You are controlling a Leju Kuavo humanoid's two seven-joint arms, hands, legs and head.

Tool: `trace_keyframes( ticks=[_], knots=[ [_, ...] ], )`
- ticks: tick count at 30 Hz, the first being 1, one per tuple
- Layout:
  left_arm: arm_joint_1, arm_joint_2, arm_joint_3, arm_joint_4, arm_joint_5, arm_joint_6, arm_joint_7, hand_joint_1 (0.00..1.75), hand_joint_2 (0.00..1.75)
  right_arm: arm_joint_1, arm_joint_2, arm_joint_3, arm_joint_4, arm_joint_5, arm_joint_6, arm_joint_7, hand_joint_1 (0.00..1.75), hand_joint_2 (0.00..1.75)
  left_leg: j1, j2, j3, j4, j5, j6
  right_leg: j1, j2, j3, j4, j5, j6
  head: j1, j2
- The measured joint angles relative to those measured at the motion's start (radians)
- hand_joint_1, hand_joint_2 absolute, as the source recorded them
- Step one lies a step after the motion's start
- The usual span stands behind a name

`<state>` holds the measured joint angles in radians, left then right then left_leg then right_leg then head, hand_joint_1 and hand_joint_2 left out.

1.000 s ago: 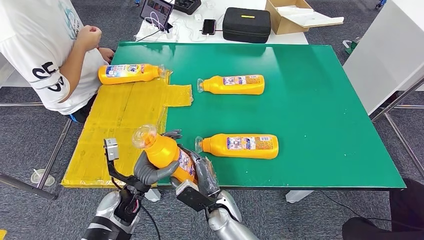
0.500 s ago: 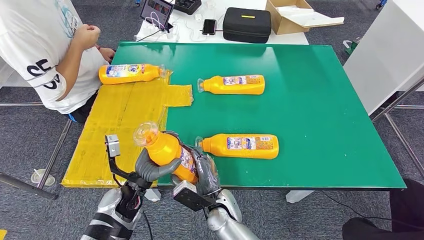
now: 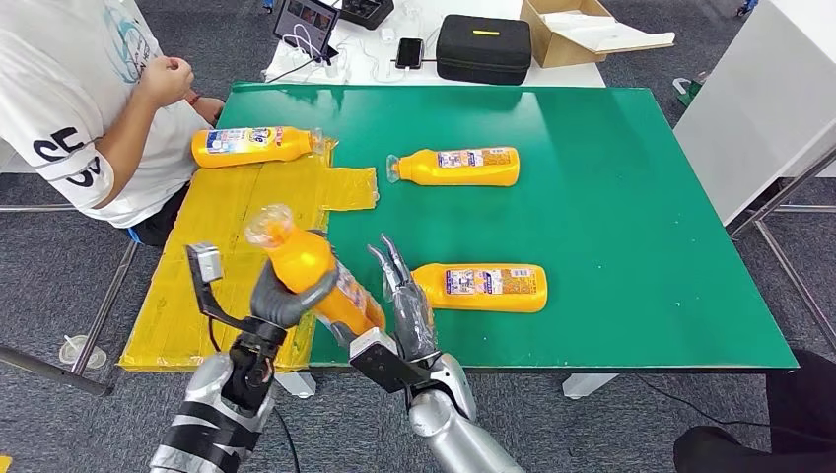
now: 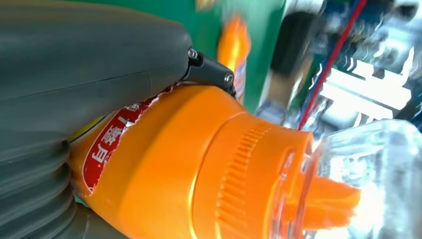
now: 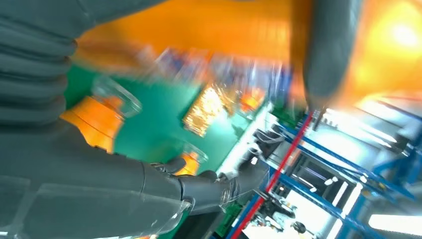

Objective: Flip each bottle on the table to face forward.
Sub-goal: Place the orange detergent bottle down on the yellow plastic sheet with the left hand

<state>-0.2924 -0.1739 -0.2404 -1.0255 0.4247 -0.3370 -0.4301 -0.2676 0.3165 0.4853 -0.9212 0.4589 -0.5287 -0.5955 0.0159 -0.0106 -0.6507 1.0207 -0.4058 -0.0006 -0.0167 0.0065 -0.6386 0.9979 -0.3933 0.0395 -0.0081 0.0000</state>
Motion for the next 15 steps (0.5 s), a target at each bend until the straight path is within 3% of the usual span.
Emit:
trace_keyframes(
  ticks=[5,10,15],
  knots=[
    [-0.058,0.005,0.097,0.023,-0.082,0.178,-0.079,1.75,1.75,0.036,-0.008,-0.001,-0.115,-0.067,0.049,-0.017,0.00,0.00,0.002,0.001,-0.001,0.000,0.001,-0.001,0.002,0.000,-0.001,0.000,0.001,-0.001,0.000,0.000],
    [-0.132,0.013,0.194,0.032,-0.298,0.409,-0.178,1.75,1.75,0.113,-0.021,0.000,-0.305,-0.166,0.016,-0.087,0.00,0.00,0.002,0.001,-0.002,0.000,0.001,-0.001,0.002,0.000,-0.001,0.000,0.001,-0.002,0.000,0.000],
    [-0.181,0.017,0.249,0.035,-0.373,0.487,-0.191,1.75,1.75,0.161,-0.033,0.009,-0.468,-0.199,-0.020,-0.103,0.00,0.00,0.002,0.001,-0.002,0.000,0.001,-0.001,0.002,0.000,-0.002,0.000,0.001,-0.002,0.000,0.000]
  ],
)
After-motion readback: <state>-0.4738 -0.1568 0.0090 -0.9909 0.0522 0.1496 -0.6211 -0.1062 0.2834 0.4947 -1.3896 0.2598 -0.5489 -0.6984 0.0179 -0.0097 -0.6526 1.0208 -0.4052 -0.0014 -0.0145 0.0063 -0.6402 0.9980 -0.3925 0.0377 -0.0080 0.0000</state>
